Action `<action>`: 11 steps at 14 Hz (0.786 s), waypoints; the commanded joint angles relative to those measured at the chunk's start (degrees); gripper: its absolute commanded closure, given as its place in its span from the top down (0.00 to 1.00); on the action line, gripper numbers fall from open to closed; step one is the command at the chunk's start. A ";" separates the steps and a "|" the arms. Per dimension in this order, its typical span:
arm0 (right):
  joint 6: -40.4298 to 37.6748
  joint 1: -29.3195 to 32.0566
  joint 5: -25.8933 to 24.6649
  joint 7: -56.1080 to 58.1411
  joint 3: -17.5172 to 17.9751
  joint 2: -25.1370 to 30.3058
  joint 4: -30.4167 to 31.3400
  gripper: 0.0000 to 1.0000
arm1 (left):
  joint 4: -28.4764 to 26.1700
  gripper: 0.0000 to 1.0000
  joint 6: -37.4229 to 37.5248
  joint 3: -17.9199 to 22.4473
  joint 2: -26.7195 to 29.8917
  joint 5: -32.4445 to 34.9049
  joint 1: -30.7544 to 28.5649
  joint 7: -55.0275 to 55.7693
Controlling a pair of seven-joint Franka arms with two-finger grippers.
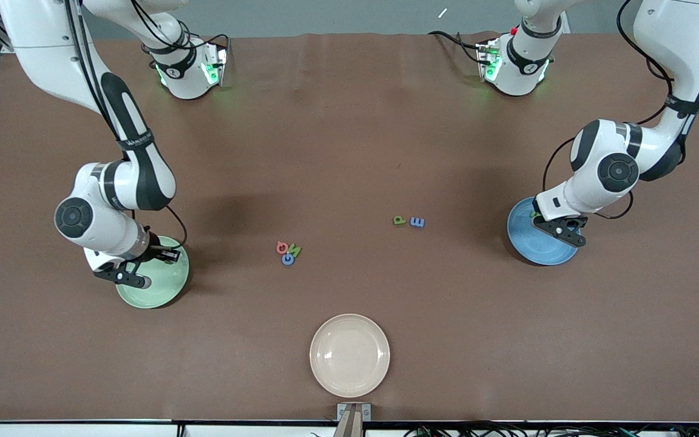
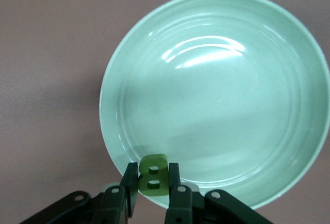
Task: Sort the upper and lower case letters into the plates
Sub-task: 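Place the B on the green plate while the left gripper drops x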
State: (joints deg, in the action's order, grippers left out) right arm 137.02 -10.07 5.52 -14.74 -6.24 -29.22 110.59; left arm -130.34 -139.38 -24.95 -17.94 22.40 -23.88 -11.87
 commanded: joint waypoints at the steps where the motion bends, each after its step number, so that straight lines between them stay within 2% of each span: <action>1: 0.53 0.75 0.28 0.50 0.62 -2.94 -2.13 0.03 | -0.53 0.14 -0.02 -0.45 -0.25 2.65 -2.31 1.50; 4: 0.80 1.19 0.28 0.67 0.62 -5.49 -3.80 0.04 | -0.26 0.14 -0.72 -0.45 -1.13 2.65 -3.10 2.11; 5: 0.80 1.54 0.28 0.85 0.62 -6.02 -4.24 0.09 | -0.26 0.14 -0.72 -0.45 -1.74 2.65 -3.02 2.81; 6: 0.71 1.63 0.28 1.37 0.62 -6.02 -4.33 0.17 | -0.17 0.14 -0.81 -0.45 -1.92 2.65 -3.10 3.08; 7: 0.45 2.07 0.28 2.25 0.62 -6.02 -4.60 0.46 | -0.17 0.14 -0.81 -0.36 -2.01 2.65 -3.10 3.08; 8: 0.10 2.59 0.28 3.30 0.62 -5.94 -5.03 0.96 | -0.09 0.14 -0.81 -0.36 -2.44 2.65 -3.19 3.08; 10: -1.56 2.95 0.19 4.19 0.71 -5.15 -6.00 1.00 | 0.00 0.14 -1.94 -0.36 -3.06 2.65 -3.37 3.08; 11: -7.23 3.04 0.19 4.19 0.62 -4.71 -8.79 1.00 | 0.00 0.14 -2.47 -0.27 -3.50 2.65 -3.46 3.08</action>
State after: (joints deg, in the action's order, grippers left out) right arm 136.03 -8.15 5.53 -11.76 -6.38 -35.05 105.14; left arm -130.57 -140.41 -24.97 -20.50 23.67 -26.64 -9.91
